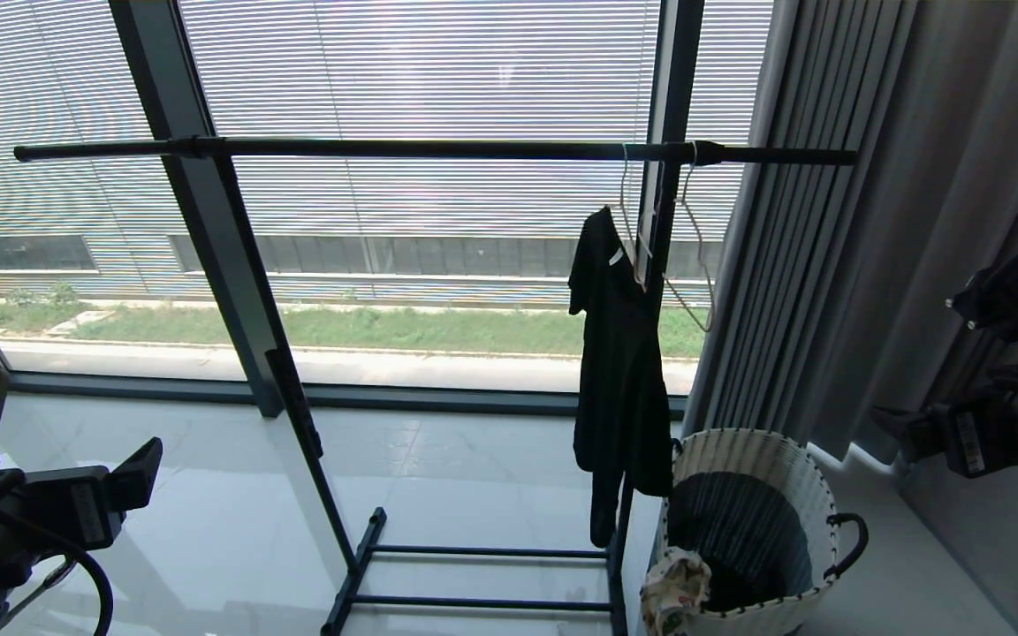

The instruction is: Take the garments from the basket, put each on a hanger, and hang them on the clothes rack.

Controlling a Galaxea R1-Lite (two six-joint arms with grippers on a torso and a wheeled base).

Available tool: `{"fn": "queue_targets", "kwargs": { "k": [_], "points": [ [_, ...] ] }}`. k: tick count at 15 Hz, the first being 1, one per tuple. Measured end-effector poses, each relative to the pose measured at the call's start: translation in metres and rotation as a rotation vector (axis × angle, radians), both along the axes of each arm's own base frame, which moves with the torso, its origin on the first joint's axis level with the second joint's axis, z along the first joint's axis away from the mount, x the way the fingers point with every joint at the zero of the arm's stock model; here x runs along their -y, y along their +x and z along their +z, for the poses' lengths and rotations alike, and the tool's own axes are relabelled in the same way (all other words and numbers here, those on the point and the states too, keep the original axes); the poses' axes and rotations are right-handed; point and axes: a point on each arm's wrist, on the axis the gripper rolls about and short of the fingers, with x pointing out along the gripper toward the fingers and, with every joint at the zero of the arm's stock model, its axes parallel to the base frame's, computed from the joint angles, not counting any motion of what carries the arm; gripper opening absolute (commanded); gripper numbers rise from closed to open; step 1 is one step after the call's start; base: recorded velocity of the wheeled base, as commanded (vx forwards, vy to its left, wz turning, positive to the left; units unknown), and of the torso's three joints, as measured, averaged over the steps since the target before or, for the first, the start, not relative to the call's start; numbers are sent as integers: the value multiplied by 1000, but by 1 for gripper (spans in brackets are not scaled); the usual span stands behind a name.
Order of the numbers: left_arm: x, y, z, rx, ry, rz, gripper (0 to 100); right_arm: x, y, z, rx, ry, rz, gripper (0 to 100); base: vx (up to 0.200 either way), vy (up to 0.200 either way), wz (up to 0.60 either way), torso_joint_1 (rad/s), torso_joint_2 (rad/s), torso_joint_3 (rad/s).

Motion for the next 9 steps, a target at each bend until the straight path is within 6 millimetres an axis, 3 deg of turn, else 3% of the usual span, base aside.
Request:
{"fn": "queue_targets", "kwargs": {
  "k": [9],
  "points": [
    [0, 0, 1, -3, 18, -6, 100, 3, -2, -3, -5, -3, -9, 100, 0, 0, 0, -199, 485, 288]
  ]
}}
